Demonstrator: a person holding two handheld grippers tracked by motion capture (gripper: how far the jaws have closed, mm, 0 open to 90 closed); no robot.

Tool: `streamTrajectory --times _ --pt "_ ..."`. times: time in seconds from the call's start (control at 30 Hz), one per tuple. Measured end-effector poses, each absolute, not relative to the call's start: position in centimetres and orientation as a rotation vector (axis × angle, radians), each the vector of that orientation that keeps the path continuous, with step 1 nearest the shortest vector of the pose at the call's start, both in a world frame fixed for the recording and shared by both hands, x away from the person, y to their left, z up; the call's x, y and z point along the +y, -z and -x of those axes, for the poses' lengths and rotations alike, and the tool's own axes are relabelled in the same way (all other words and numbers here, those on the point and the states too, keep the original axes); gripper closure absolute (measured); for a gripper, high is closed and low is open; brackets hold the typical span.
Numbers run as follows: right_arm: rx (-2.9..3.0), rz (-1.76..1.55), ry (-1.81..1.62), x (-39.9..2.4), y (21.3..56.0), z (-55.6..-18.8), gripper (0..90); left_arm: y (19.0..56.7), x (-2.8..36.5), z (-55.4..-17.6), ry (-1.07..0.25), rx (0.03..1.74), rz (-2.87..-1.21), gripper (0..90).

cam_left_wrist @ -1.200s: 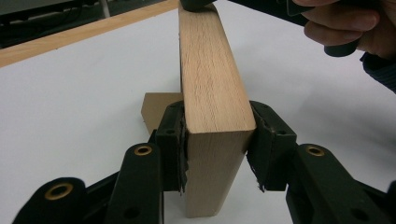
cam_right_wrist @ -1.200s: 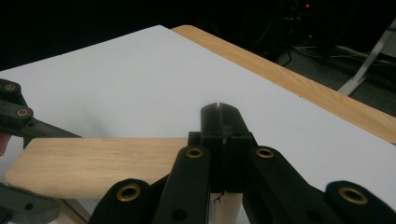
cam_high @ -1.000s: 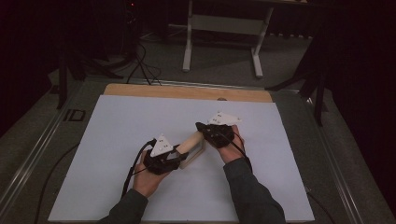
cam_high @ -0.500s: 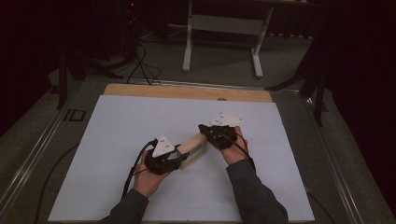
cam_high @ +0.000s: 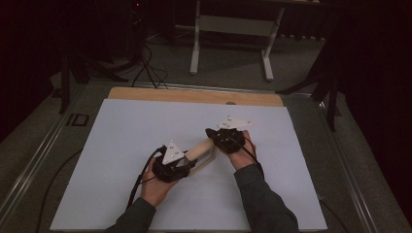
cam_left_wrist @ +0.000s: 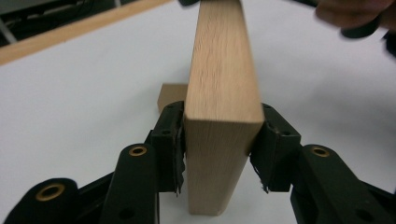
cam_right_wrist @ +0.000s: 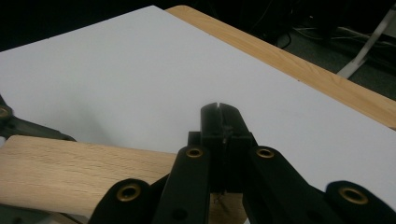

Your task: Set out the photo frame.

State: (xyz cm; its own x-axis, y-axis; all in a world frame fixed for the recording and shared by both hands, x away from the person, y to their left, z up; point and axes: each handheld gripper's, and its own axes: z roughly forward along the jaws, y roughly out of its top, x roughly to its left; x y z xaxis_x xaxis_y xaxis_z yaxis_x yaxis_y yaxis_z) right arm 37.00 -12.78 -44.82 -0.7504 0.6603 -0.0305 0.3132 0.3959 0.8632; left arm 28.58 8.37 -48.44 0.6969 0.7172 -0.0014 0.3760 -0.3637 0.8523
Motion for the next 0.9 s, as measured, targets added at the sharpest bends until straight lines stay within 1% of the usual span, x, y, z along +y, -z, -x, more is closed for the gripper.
streamTrajectory --times 0.33,0.9 --pt "2.295 -0.852 -1.279 -13.0 44.8 -36.9 90.0 48.6 8.5 -28.8 -0.476 0.875 -1.981 58.6" --pt "2.311 -0.87 -1.258 -13.4 44.6 -36.3 90.0 48.5 9.6 -29.3 -0.461 0.942 -1.941 56.4"
